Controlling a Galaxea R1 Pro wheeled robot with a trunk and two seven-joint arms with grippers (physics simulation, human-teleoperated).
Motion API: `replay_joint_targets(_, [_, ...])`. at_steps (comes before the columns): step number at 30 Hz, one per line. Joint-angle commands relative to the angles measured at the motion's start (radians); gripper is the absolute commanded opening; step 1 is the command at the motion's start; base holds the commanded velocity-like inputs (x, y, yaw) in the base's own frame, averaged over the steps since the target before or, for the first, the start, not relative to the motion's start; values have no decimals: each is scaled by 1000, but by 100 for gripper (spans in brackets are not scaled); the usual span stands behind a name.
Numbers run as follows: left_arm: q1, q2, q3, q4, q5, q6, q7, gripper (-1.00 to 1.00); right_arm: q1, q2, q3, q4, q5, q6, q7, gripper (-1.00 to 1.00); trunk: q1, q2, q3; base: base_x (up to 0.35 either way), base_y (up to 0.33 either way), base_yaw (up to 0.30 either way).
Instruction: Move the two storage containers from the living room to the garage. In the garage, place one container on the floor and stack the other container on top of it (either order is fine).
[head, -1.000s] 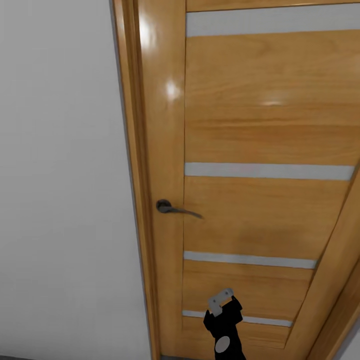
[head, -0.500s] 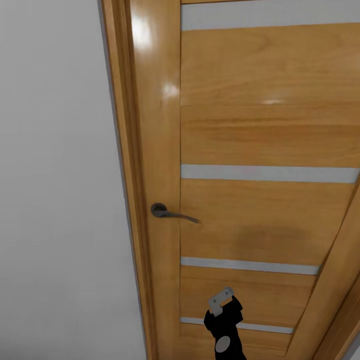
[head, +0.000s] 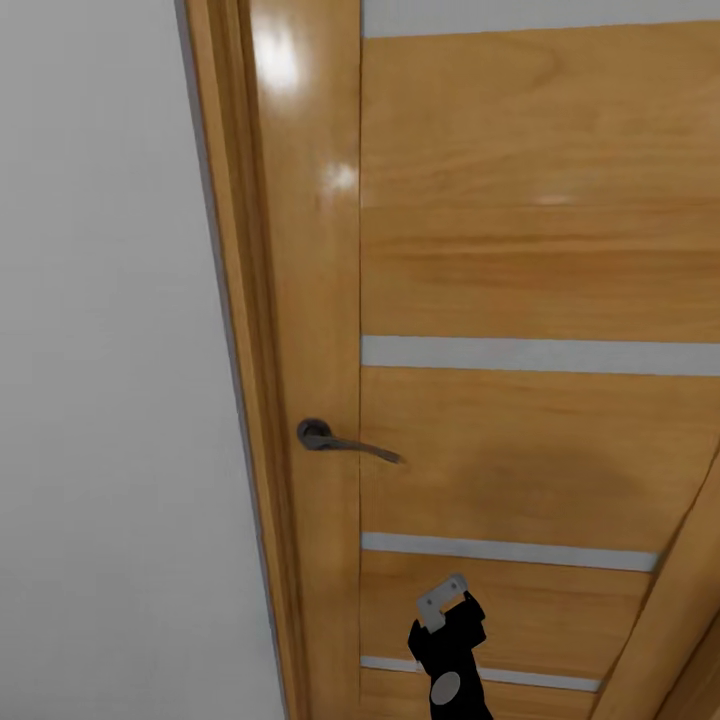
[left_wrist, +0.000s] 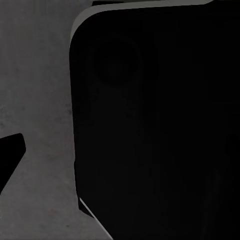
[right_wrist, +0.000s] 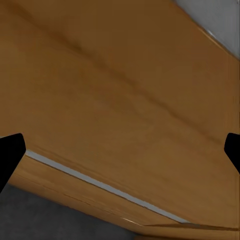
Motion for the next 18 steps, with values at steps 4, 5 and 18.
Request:
replay_joint_targets(4, [0,0,0,0,0,1,1,100,-1,0,2,0,3,7,-3,100,0,-1,-1,31,0,0])
replay_joint_targets(5, [0,0,0,0,1,1,1,100,-1,0,2,0,3,7,-3,100,0,-1,-1,13,0,0])
replay_joint_targets(18, [0,0,0,0,1,1,1,100,-3,0,0,-5,3,7,-3,100,0,-1,-1,2,0,0])
